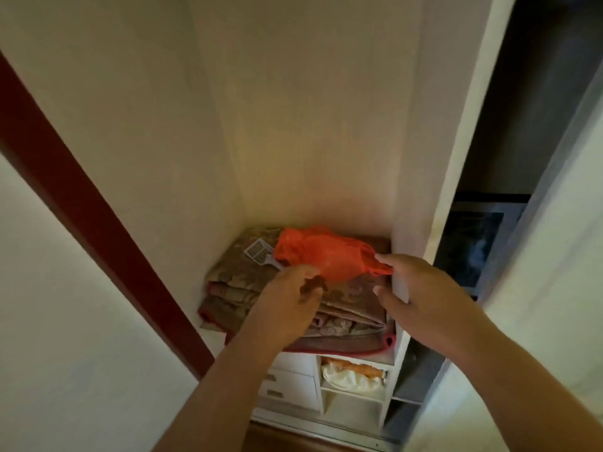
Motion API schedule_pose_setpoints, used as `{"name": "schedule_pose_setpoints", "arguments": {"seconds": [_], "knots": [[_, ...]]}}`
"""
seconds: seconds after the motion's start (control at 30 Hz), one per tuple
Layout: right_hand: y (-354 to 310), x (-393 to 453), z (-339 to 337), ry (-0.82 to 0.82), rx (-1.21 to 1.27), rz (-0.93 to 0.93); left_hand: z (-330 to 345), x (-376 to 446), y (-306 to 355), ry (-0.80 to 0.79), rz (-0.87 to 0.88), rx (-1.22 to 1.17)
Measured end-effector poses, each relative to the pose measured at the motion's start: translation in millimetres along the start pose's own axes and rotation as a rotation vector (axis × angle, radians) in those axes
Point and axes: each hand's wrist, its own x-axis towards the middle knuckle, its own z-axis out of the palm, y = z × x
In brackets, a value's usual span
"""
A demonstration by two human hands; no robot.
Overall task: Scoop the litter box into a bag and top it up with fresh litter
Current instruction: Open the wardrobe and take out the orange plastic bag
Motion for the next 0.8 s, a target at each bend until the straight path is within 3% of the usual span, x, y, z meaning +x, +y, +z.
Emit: {"name": "schedule_pose_setpoints", "arguments": {"seconds": [0.23, 0.53, 0.8], "knots": [[-19.6, 54.5, 60.8, -0.202, 0.000, -0.003, -29.7, 13.6, -99.3, -0.028, -0.217, -0.053], [-34.0, 138.4, 128.4, -0.313, -0.088, 0.139, -40.0, 88.6, -195.8, -0.187, -0.265, -0.071], [-4.7, 205.0, 222.9, -0.432, -0.100, 0.286, 0.4, 150.5, -263.0, -0.342, -0.241, -0.034]]}}
